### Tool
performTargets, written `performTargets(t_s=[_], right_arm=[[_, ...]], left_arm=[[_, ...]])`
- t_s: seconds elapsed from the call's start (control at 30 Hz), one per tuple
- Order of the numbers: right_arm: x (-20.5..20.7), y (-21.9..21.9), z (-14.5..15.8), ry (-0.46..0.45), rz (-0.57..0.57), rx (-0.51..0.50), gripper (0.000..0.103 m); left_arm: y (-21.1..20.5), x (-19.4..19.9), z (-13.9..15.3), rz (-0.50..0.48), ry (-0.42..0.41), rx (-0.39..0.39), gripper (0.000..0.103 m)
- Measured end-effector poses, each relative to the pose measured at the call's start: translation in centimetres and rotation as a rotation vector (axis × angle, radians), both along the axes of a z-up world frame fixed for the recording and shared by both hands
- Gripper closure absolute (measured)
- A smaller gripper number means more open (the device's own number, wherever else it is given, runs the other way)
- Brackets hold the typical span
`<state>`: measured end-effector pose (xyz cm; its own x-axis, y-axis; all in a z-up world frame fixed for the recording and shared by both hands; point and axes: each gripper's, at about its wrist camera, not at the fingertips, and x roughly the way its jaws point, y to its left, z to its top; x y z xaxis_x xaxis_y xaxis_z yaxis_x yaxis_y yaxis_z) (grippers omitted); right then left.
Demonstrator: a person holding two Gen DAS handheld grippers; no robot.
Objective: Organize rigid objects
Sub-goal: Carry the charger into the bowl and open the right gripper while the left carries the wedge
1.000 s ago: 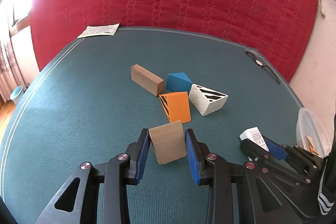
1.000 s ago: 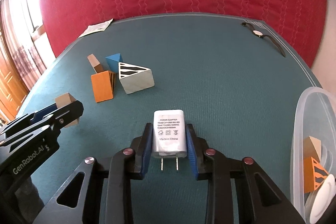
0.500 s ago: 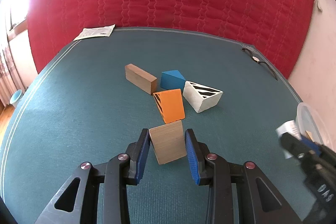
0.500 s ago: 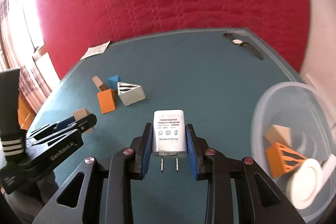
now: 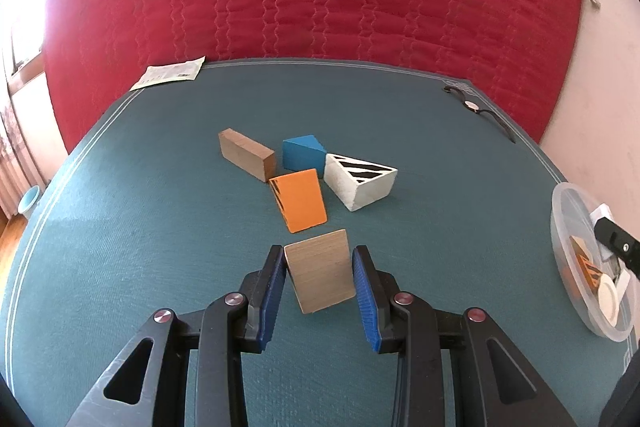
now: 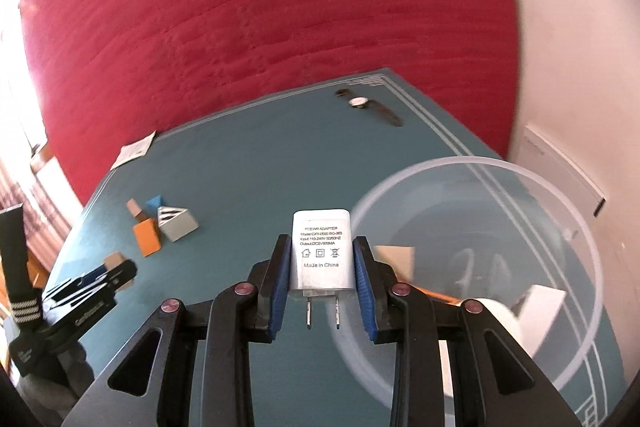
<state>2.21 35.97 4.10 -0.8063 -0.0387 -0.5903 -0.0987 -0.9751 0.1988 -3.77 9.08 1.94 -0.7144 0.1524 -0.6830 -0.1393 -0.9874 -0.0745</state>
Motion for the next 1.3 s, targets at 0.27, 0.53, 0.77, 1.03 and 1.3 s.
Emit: performTargets(t_s=[0.27,0.53,0.77,1.03,1.3], right_arm=[[0.1,3.2,-0.6,-0.009,-0.079,-0.017,0.072],[-1.0,6.0,-1.5,-0.018,-0.142,-0.084,0.07],[-0.6,7.5,-2.5,-0.028,-0.165,-0.115,0.07],[-0.4,8.5,-2.7,0.0,-0.139,-0.148,0.059],[0.2,9.4,-2.4,0.037,-0.152,-0.147,0.049]], left_arm=[[0.9,0.4,0.5,-0.012,0.003,-0.007,0.067],[2.2,1.2,0.8,-0.03,0.009,-0.017,0.067],[3.8,1.6,1.3,-0.071,0.01,-0.018,0.067],[6.3,2.0,1.8,-0.134,0.014,-0.029,0.067],[8.6,2.4,2.4,-0.209,0.01,-0.028,0.067]])
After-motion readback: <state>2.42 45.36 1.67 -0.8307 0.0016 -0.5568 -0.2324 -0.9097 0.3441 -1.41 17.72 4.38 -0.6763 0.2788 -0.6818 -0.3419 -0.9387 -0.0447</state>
